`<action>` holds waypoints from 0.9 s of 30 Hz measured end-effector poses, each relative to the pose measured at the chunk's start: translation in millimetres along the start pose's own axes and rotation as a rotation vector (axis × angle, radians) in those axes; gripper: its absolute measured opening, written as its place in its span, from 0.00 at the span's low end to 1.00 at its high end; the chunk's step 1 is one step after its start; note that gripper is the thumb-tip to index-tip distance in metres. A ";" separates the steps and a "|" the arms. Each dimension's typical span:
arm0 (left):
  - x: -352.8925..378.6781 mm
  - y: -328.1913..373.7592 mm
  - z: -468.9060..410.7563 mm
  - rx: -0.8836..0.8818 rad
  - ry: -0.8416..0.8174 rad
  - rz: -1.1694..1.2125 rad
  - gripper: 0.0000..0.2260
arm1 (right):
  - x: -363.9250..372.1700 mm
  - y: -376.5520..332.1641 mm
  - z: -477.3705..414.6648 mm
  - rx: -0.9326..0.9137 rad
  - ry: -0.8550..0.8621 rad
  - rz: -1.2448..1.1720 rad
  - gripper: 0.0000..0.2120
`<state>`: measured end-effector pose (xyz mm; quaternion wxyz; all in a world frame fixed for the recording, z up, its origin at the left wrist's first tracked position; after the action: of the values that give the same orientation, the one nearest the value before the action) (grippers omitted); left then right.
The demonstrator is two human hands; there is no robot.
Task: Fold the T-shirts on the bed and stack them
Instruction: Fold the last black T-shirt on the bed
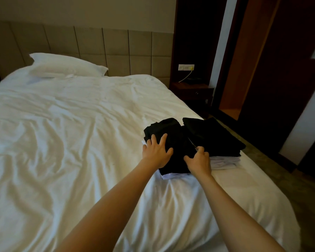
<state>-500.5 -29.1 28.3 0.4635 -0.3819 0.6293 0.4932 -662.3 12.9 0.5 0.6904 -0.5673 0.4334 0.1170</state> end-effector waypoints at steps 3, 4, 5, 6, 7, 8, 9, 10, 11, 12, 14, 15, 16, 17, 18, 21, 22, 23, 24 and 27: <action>-19.6 7.2 23.2 0.010 -0.018 -0.010 0.28 | -13.4 -1.1 19.1 -0.022 -0.045 0.070 0.28; -23.9 8.5 31.4 0.013 -0.027 -0.023 0.28 | -17.0 -1.6 24.6 -0.031 -0.059 0.097 0.29; -27.2 9.0 43.6 0.016 -0.038 -0.036 0.28 | -20.4 -1.8 33.9 -0.042 -0.073 0.133 0.29; -29.4 9.4 52.1 0.020 -0.053 -0.045 0.28 | -22.8 -3.6 40.0 -0.058 -0.087 0.169 0.30; -29.7 8.4 63.3 0.022 -0.069 -0.053 0.29 | -23.9 -4.2 49.1 -0.076 -0.102 0.200 0.30; -30.1 7.5 71.2 0.023 -0.079 -0.061 0.29 | -25.0 -6.3 55.7 -0.098 -0.110 0.223 0.30; -30.3 6.4 77.8 0.024 -0.084 -0.069 0.29 | -25.5 -8.5 61.3 -0.124 -0.115 0.239 0.30; -31.1 4.9 85.6 0.023 -0.086 -0.077 0.29 | -25.6 -9.9 68.6 -0.146 -0.120 0.254 0.30; -32.7 3.5 89.9 0.024 -0.086 -0.083 0.29 | -25.6 -12.6 73.1 -0.167 -0.124 0.265 0.30; -33.3 1.3 94.9 0.021 -0.086 -0.090 0.30 | -24.3 -14.8 77.6 -0.189 -0.132 0.276 0.29; -34.7 -2.1 100.0 0.019 -0.087 -0.105 0.30 | -22.4 -21.9 82.5 -0.243 -0.142 0.294 0.29; -34.5 -5.0 102.0 0.017 -0.090 -0.109 0.30 | -19.8 -25.5 84.0 -0.274 -0.148 0.305 0.28; -35.4 -7.2 102.1 0.017 -0.090 -0.112 0.30 | -18.7 -29.6 83.9 -0.306 -0.148 0.318 0.28; -35.4 -11.5 100.6 0.015 -0.091 -0.114 0.29 | -15.8 -34.4 82.7 -0.337 -0.152 0.333 0.27; -35.6 -15.8 98.6 0.010 -0.094 -0.117 0.29 | -14.2 -39.4 81.3 -0.365 -0.154 0.339 0.27; -34.7 -34.4 84.1 -0.024 -0.110 -0.103 0.29 | -6.8 -59.0 68.4 -0.443 -0.155 0.338 0.25; -33.7 -43.2 74.2 -0.038 -0.111 -0.093 0.29 | -2.0 -66.7 60.0 -0.466 -0.153 0.342 0.25; -32.4 -52.0 66.3 -0.053 -0.114 -0.081 0.29 | 2.0 -73.1 53.3 -0.486 -0.151 0.349 0.24; -31.0 -61.0 58.0 -0.068 -0.114 -0.065 0.29 | 7.4 -79.2 46.4 -0.506 -0.151 0.366 0.24; -18.6 -91.6 21.6 -0.127 -0.125 -0.009 0.29 | 35.3 -97.1 16.7 -0.569 -0.158 0.467 0.23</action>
<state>-405.0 -27.9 19.9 0.4790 -0.3816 0.5649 0.5530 -570.0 -16.0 40.6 0.4911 -0.6115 0.4468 0.4305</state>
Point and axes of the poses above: each hand's wrist, its own z-axis away from the middle knuckle, its own x-axis out of the palm, y = z × x, the point moved 10 cm from there along -z, towards the middle knuckle
